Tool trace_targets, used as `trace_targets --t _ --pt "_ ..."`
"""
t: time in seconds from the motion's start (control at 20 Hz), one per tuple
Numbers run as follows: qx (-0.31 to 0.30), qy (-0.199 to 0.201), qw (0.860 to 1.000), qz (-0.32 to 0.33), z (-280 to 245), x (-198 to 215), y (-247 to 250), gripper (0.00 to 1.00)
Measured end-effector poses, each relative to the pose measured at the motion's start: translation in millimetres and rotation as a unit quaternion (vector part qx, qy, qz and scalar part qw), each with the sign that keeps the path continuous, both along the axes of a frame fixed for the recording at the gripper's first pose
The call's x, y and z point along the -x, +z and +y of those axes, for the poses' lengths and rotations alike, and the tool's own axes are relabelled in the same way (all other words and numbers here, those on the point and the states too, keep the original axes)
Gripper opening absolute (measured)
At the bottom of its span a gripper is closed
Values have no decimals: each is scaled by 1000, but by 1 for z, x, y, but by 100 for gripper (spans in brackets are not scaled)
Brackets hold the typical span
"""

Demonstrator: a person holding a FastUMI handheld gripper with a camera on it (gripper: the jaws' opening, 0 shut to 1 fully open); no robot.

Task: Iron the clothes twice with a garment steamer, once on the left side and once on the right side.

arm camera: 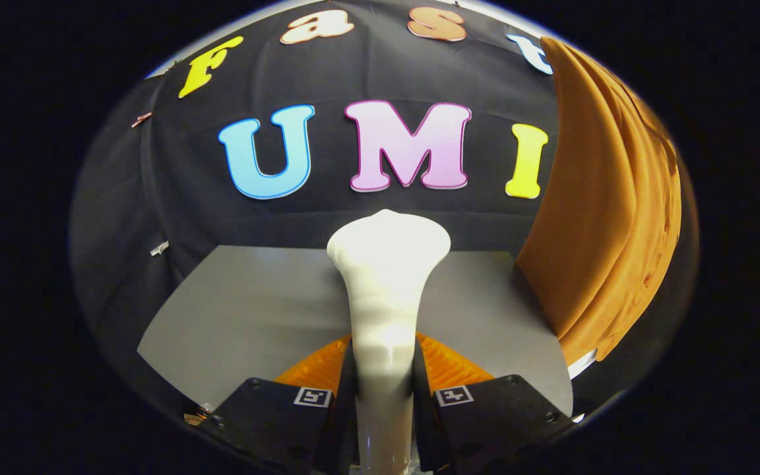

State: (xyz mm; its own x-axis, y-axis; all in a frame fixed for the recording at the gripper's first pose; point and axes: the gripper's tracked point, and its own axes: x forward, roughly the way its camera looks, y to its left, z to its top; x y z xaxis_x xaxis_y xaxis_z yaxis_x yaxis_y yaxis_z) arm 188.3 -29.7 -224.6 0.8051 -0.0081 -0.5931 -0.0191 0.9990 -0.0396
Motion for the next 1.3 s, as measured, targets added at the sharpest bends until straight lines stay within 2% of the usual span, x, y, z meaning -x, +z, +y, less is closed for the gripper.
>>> trace_targets --t 0.05,0.35,0.8,1.0,1.3 --pt "-2 -3 1000 -12 0 4 10 38" --pt "-1 -32 997 -69 -6 40 57 38" --pt "2 -63 985 -158 -4 119 125 38" --pt "4 -80 978 -191 -40 133 151 37" --pt "-6 -110 972 -210 -143 121 163 37"
